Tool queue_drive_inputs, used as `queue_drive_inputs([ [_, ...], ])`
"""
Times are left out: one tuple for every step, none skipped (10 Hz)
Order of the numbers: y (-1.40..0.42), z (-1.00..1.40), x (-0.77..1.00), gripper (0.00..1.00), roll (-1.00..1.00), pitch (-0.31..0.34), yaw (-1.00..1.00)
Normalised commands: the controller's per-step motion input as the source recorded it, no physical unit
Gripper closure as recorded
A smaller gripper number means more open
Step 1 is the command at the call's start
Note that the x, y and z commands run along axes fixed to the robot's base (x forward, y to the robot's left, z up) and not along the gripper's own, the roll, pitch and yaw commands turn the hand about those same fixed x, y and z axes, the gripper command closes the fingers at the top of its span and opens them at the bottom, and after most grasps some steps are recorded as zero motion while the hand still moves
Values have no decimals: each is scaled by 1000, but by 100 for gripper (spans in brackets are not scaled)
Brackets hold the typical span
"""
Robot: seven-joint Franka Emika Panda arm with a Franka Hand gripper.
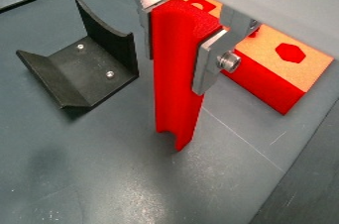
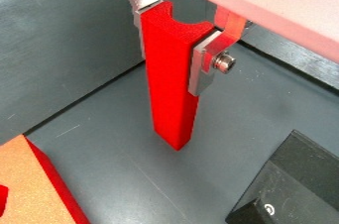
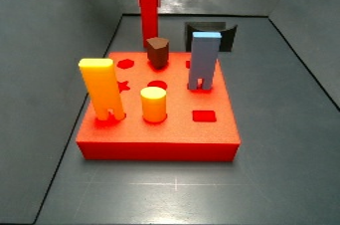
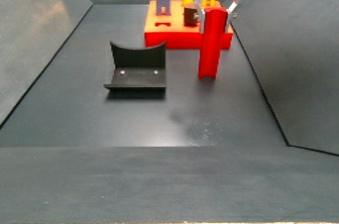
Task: Pick up the arch object. Move up. Rotate the arch object. Move to above the board. Insert the arch object.
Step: Rotate the arch object.
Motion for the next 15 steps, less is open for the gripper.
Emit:
queue_drive_inputs([
  [13,-125,-11,100,-208,-50,-44],
  [13,-124,-9,100,-207,-51,-44],
  [14,-124,-9,100,-207,-51,-44],
  [14,-124,-9,100,-207,-51,-44],
  [13,-123,-8,100,-207,-51,-43],
  [0,0,0,0,-7,-50,-43],
  [0,1000,0,0,-9,-48,-36],
  [-1,1000,-25,0,-11,-21,-35],
  [1,1000,-39,0,-11,10,-34],
  [7,824,-24,0,-9,39,-33],
  [10,704,-17,0,-7,51,-32],
  [15,462,-3,0,-4,71,-30],
  [18,281,8,0,-2,91,-29],
  [83,0,0,0,0,8,1000],
  [77,-45,12,0,0,8,1000],
])
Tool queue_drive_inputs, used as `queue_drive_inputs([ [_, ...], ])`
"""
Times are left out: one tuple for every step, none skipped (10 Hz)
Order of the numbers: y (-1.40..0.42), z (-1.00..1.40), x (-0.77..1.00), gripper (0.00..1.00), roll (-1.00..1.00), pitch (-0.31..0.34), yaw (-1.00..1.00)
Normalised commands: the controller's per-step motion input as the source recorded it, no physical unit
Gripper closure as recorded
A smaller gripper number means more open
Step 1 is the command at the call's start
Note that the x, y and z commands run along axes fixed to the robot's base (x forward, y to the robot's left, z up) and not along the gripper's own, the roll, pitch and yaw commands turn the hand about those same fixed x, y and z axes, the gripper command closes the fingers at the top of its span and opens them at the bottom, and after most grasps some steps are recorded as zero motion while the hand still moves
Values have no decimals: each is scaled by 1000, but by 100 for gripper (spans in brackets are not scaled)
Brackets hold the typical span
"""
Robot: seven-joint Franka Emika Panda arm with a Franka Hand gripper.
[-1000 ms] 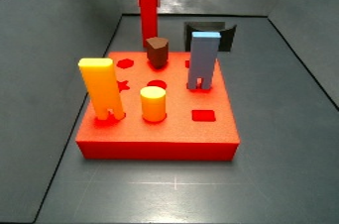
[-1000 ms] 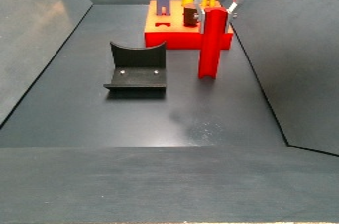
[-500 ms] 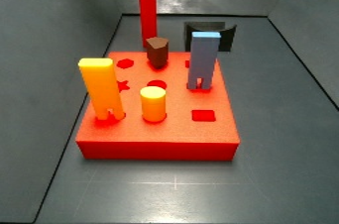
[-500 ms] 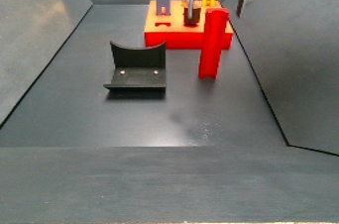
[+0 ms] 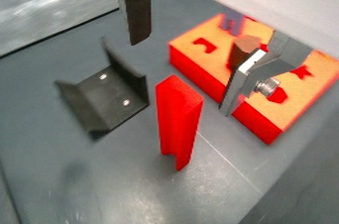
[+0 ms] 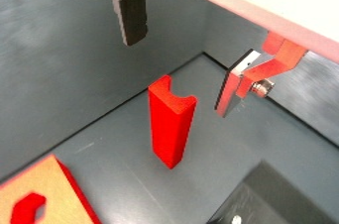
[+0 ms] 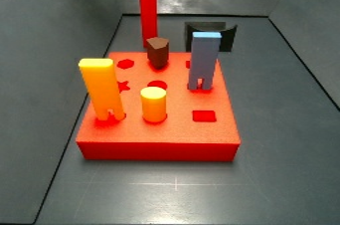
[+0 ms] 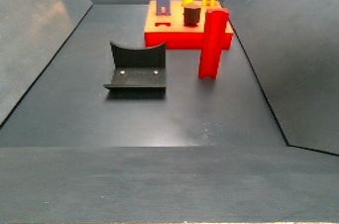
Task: Pick up the arch object. Move up. Rotate the arch object. Move to above the board. Insert the arch object.
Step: Rotate the arch object.
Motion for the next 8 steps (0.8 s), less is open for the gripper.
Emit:
queue_drive_inputs([
  [36,-27,23,0,0,7,1000],
  [30,-23,24,0,0,7,1000],
  [20,-23,25,0,0,8,1000],
  [10,-23,26,0,0,8,1000],
  [8,-23,26,0,0,8,1000],
  [7,-22,26,0,0,8,1000],
  [6,-22,26,0,0,8,1000],
  [6,-22,26,0,0,9,1000],
])
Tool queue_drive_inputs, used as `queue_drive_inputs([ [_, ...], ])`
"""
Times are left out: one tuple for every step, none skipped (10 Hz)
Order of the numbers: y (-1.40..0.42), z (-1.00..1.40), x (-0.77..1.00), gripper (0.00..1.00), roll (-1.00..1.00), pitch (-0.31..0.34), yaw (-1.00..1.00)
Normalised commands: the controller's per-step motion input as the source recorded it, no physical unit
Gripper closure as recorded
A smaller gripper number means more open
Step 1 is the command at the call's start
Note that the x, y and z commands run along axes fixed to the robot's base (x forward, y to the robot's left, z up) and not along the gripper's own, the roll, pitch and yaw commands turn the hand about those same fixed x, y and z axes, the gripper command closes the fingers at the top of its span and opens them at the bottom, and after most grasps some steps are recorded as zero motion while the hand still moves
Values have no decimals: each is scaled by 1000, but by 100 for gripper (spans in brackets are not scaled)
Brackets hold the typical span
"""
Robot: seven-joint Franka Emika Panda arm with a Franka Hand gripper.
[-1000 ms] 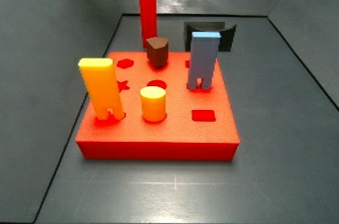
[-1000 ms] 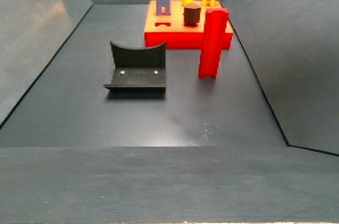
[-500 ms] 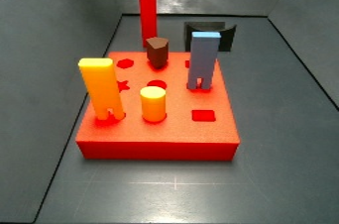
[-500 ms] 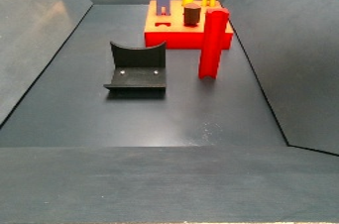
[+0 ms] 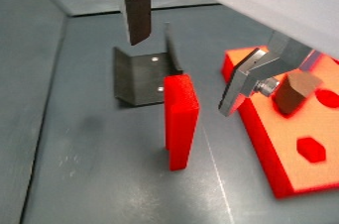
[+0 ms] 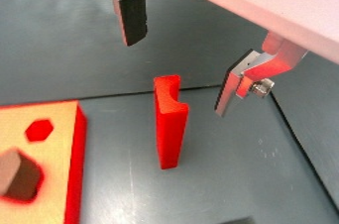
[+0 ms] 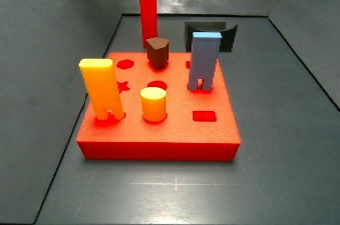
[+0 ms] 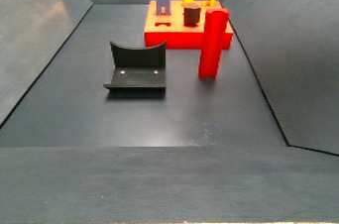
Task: Pick up the arch object. Move up. Rotate the arch object. Move to above the board. Insert the arch object.
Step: Rotate the arch object.
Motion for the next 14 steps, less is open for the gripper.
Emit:
queue_drive_inputs([
  [5,-22,26,0,0,9,1000],
  [5,-21,27,0,0,9,1000],
  [5,-21,27,0,0,9,1000],
  [5,-21,27,0,0,10,1000],
  [4,-21,27,0,0,10,1000],
  [4,-21,27,0,0,10,1000],
  [4,-21,27,0,0,10,1000],
  [4,-20,27,0,0,11,1000],
  [4,-20,27,0,0,11,1000],
  [4,-20,27,0,0,12,1000],
  [4,-20,27,0,0,12,1000],
  [4,-19,27,0,1,12,1000],
  [4,-19,27,0,1,13,1000],
  [4,-19,27,0,1,14,1000],
])
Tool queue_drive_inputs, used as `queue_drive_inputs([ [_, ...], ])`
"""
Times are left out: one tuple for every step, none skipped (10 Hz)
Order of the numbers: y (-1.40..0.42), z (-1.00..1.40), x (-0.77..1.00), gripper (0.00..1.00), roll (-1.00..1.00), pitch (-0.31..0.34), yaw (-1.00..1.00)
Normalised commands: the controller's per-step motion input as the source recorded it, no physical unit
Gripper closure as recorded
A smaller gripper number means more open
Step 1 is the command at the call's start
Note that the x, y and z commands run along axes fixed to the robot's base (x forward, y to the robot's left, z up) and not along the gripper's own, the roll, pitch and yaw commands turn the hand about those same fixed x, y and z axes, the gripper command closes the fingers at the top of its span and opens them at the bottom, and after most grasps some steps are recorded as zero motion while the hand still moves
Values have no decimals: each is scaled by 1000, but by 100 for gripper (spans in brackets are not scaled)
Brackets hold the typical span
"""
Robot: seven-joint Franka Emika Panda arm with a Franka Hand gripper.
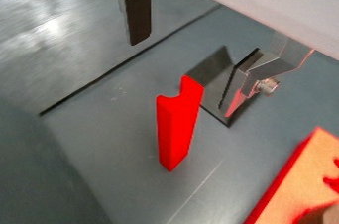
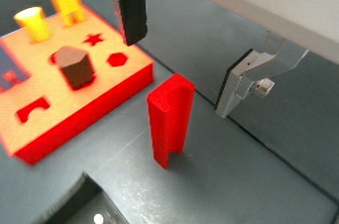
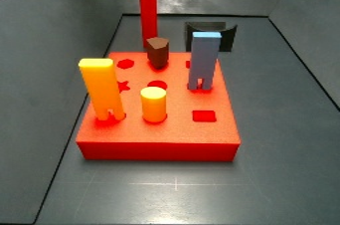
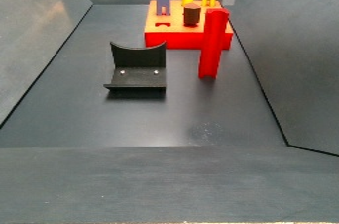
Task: Pick up the arch object. Move up. Rotate the arch object. Move to above the board. Insert the arch object.
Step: Rotate the arch object.
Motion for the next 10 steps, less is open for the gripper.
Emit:
queue_drive_inputs([
  [4,-18,28,0,1,14,1000],
  [4,-18,28,0,1,15,1000],
  [4,-18,28,0,1,15,1000],
  [4,-17,28,0,1,16,1000],
  [4,-17,28,0,1,17,1000],
  [4,-17,28,0,1,18,1000],
  [4,-16,28,0,1,19,1000],
  [4,-16,28,0,1,20,1000],
  [4,-16,28,0,1,21,1000],
  [4,-15,28,0,1,23,1000],
])
